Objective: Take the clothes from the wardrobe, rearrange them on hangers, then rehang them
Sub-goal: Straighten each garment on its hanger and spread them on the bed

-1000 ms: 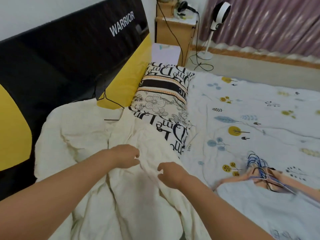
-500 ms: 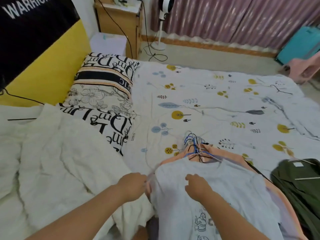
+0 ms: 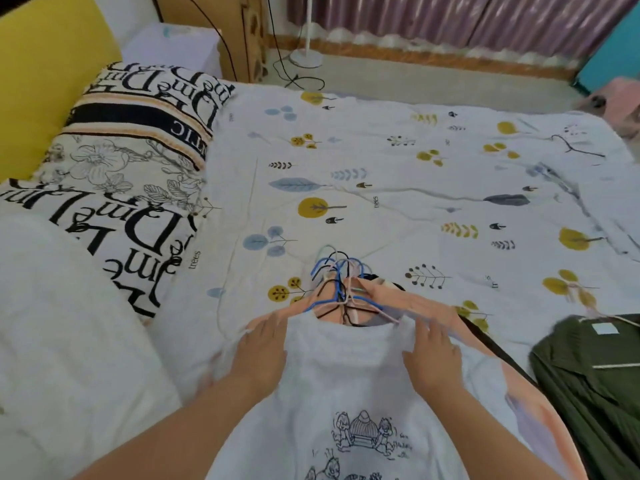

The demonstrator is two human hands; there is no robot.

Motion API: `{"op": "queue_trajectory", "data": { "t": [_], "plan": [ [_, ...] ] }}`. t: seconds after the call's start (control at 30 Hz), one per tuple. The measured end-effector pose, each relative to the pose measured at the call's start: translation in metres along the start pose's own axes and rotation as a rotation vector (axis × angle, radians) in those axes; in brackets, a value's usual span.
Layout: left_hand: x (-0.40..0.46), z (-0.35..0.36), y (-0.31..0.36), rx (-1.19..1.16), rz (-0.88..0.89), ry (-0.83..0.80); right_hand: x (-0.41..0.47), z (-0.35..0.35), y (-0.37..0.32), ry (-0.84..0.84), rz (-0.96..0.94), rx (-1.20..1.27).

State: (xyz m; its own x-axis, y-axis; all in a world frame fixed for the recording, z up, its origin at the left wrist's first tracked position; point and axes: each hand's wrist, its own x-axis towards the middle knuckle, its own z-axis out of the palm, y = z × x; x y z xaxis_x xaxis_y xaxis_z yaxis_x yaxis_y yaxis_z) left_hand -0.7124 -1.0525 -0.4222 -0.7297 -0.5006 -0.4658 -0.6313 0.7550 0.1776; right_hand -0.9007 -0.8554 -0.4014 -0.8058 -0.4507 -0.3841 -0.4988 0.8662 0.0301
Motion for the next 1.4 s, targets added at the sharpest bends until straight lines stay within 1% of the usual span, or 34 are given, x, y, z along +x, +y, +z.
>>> {"op": "queue_trajectory", "data": {
  "t": [0.17,0.27,0.33,0.37,0.43,0.47,0.5,0.57,0.63,0.67,0.77,0.93,1.1,1.2,1.3,1.4],
  "plan": [
    [0.029,0.023,0.013,0.019,-0.122,0.037,0.028,0.019,0.018,-0.061,0.031,-0.022],
    [0.033,0.021,0.017,0.038,-0.164,0.163,0.030,0.023,0.022,-0.009,0.023,-0.025],
    [0.029,0.016,0.018,0.015,-0.152,0.199,0.025,0.023,0.027,0.038,0.028,-0.010],
    [0.025,0.013,0.017,-0.050,-0.122,0.219,0.021,0.022,0.029,0.057,0.031,0.009],
    [0.014,0.005,0.015,-0.312,0.005,0.247,0.012,0.016,0.033,0.085,0.028,0.051],
    [0.007,-0.001,0.014,-0.403,0.064,0.253,0.007,0.012,0.035,0.101,0.023,0.078],
    [0.000,-0.007,0.014,-0.420,0.084,0.267,0.001,0.006,0.036,0.122,0.016,0.113],
    [-0.013,-0.018,0.014,-0.354,0.025,0.281,-0.011,-0.007,0.038,0.186,0.004,0.186],
    [-0.025,-0.033,0.017,-0.230,-0.039,0.298,-0.025,-0.023,0.038,0.275,-0.009,0.236],
    [-0.032,-0.042,0.017,-0.200,-0.047,0.295,-0.032,-0.031,0.038,0.320,-0.019,0.260],
    [-0.056,-0.067,0.019,-0.198,0.000,0.334,-0.059,-0.057,0.037,0.418,-0.048,0.308],
    [-0.108,-0.105,0.019,-0.155,0.050,0.415,-0.116,-0.099,0.036,0.446,-0.007,0.266],
    [-0.178,-0.132,0.025,-0.192,0.119,0.535,-0.200,-0.137,0.042,0.474,-0.052,0.394],
    [-0.223,-0.145,0.031,-0.215,0.166,0.584,-0.252,-0.153,0.050,0.567,-0.103,0.466],
    [-0.263,-0.158,0.041,-0.242,0.236,0.644,-0.300,-0.166,0.065,0.626,-0.093,0.459],
    [-0.298,-0.173,0.060,-0.252,0.299,0.708,-0.344,-0.179,0.083,0.644,-0.083,0.453]
  ]
}}
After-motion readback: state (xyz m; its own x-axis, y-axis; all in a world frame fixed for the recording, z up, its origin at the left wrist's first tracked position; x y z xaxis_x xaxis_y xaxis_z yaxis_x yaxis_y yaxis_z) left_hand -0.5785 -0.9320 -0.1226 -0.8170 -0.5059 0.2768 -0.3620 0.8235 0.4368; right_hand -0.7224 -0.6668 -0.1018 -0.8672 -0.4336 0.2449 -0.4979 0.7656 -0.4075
